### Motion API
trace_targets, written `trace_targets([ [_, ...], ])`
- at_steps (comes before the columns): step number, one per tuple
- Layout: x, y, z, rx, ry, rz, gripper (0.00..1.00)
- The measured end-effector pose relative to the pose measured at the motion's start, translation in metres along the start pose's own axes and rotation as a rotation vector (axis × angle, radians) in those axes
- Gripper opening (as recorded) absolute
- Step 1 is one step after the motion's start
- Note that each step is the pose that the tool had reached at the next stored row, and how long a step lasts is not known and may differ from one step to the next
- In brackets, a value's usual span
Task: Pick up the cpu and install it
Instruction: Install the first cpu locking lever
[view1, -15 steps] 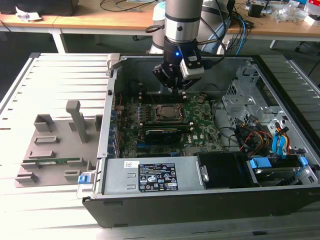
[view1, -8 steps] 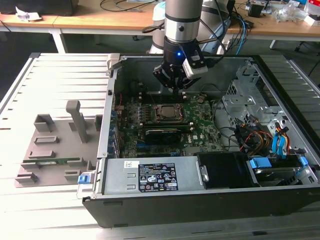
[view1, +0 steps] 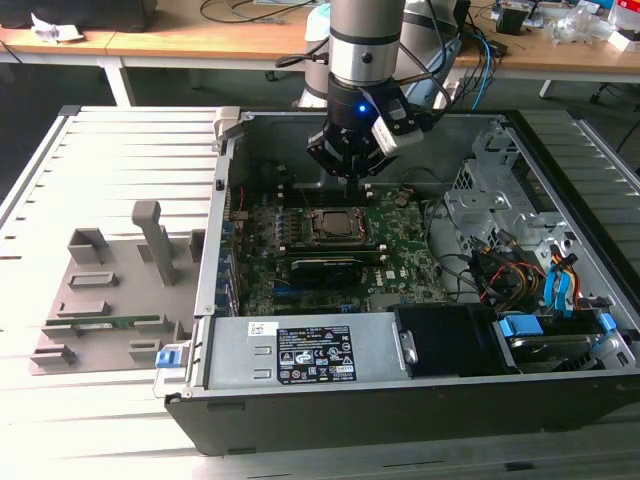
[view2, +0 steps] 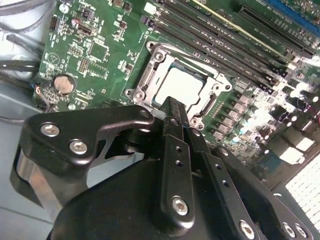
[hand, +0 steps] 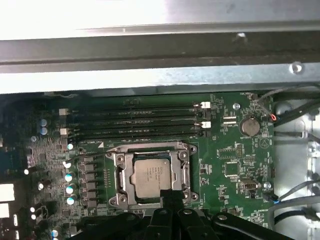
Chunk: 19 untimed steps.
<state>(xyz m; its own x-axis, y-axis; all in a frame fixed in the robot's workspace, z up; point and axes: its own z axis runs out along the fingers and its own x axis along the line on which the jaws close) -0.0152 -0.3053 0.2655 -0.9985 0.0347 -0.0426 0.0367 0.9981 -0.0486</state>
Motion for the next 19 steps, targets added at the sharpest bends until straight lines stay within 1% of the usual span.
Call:
trace_targets([
  [2,0.0,0.0,0.0,-0.0015,-0.0017,-0.034,0.11],
  [5,0.0,0.0,0.0,-0.0026,-0.003,-0.062,0.11],
  [7,0.0,0.0,0.0,-0.0041,-0.0047,-0.095,0.11],
  [9,0.0,0.0,0.0,-0.0048,-0.0055,-0.113,0.11],
  [12,0.0,0.0,0.0,-0.0068,-0.0077,-0.158,0.11],
  [15,0.0,0.0,0.0,-0.0078,-0.009,-0.183,0.11],
  [17,0.0,0.0,0.0,-0.0095,-0.0108,-0.221,0.11],
  [19,0.0,0.0,0.0,-0.0106,-0.0121,-0.248,0.11],
])
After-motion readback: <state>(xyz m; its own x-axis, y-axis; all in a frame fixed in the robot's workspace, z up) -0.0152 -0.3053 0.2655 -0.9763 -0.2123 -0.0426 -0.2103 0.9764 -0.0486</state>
